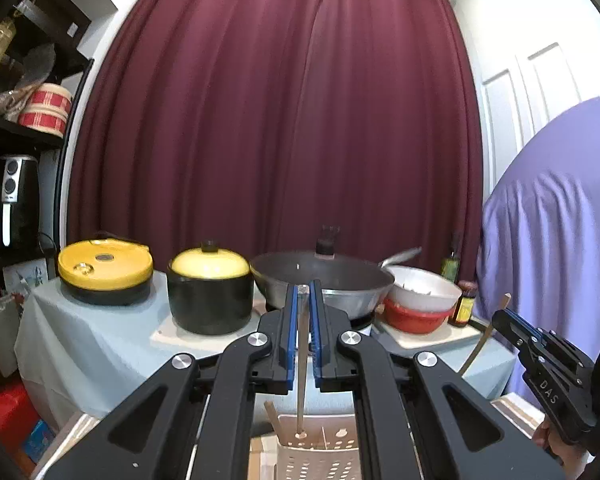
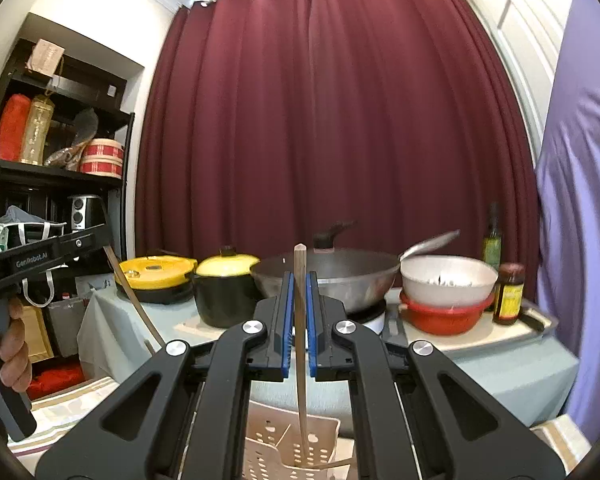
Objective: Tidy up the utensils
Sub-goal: 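Insert the chopstick into the holder and open the left tool while the right tool releases its own, then move the left tool to a third chopstick and close while the right tool grasps another, then lift the chopstick with the left tool toward the white holder while the right tool carries its own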
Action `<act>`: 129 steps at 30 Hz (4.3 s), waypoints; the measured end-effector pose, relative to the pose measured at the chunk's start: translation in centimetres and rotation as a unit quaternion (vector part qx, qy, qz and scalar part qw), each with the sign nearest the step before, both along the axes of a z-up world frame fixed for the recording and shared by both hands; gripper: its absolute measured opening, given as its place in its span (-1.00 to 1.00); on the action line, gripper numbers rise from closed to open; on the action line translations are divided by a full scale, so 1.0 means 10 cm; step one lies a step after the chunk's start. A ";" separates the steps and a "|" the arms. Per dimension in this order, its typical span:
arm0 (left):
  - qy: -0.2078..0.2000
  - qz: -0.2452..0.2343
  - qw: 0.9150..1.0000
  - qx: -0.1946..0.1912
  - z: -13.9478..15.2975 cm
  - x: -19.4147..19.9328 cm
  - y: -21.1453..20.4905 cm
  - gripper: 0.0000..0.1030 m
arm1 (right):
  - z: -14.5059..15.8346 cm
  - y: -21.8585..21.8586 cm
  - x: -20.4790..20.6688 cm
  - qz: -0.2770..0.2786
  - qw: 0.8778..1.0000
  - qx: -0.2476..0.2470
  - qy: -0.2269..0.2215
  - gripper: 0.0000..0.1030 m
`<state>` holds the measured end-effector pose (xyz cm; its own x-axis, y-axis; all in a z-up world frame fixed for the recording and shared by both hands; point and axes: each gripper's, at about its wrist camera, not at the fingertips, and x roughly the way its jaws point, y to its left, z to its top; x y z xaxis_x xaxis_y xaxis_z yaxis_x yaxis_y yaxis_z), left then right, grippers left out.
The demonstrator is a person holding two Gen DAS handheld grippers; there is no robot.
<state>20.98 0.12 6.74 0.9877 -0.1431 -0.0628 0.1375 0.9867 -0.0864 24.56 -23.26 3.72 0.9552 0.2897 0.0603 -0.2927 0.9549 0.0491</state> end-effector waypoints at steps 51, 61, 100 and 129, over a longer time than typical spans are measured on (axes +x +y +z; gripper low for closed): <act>0.187 0.042 0.981 0.022 -1.54 -1.18 0.09 -0.28 | -1.61 -0.16 -1.71 -0.065 0.980 -0.078 0.170 -0.09; 0.239 0.050 0.969 0.027 -2.01 -1.53 0.08 -0.28 | -2.06 -0.07 -2.13 -0.048 0.973 -0.086 0.208 -0.09; 0.290 -0.045 0.953 0.075 -2.61 -1.83 -0.55 -0.37 | -2.57 0.02 -2.17 -0.007 0.956 -0.082 0.281 -0.79; 0.200 -0.008 0.975 0.093 -2.17 -1.94 -0.38 -0.87 | -2.01 -0.10 -2.32 -0.041 0.976 -0.084 0.196 -0.87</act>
<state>1.58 -3.65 -14.95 0.8765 -0.1078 -0.4691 0.1450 0.9885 0.0437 1.32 -24.28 -16.42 0.9158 0.1867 -0.3556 -0.2059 0.9784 -0.0168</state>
